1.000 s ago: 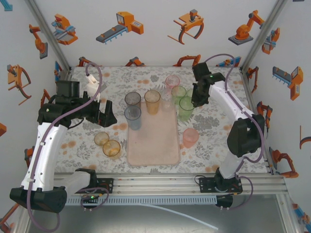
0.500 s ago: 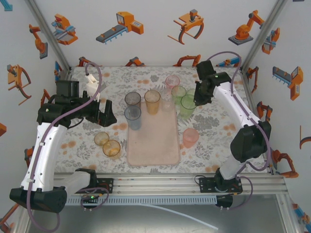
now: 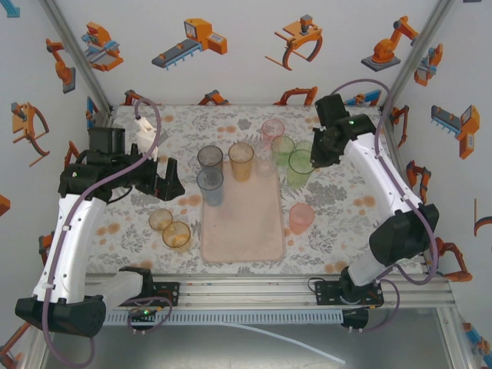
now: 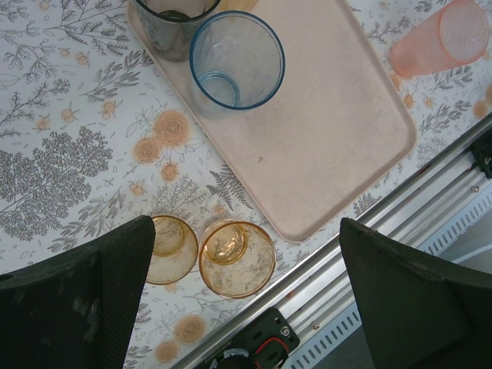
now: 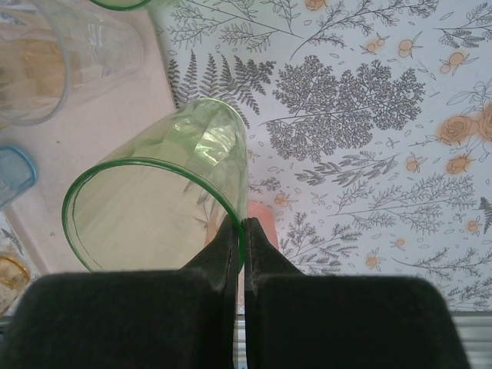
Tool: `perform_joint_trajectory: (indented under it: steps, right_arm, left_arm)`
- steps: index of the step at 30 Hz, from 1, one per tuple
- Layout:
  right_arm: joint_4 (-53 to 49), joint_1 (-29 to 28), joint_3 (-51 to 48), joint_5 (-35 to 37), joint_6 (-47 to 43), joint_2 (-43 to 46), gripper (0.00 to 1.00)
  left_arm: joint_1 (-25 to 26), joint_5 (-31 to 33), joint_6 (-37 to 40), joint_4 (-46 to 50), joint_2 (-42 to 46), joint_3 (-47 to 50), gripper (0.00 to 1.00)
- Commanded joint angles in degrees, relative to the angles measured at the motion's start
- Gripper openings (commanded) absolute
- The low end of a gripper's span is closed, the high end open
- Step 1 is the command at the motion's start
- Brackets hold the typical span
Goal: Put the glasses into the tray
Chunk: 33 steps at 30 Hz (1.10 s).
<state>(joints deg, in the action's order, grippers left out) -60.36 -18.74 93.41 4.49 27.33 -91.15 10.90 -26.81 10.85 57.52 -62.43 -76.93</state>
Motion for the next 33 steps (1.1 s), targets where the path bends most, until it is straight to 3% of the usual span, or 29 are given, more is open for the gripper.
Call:
perform_joint_trajectory:
  steps: [1,24,33]
  right_arm:
    - [-1.37,-1.57,3.3,-0.27,-0.15,1.95,0.0]
    - [-3.96,-21.76,11.62,4.56,4.57,-2.67,0.0]
    - [-0.32,-25.34,11.18,3.78,6.24,-6.5,0.0]
  left_arm:
    - [0.26,-0.2,0.75,0.77,0.51,-1.51,0.97]
    - [0.22,-0.18,0.75,0.85,-0.01,-2.08,0.97]
    - [0.26,-0.26,0.62,1.01,0.16,-2.27,0.97]
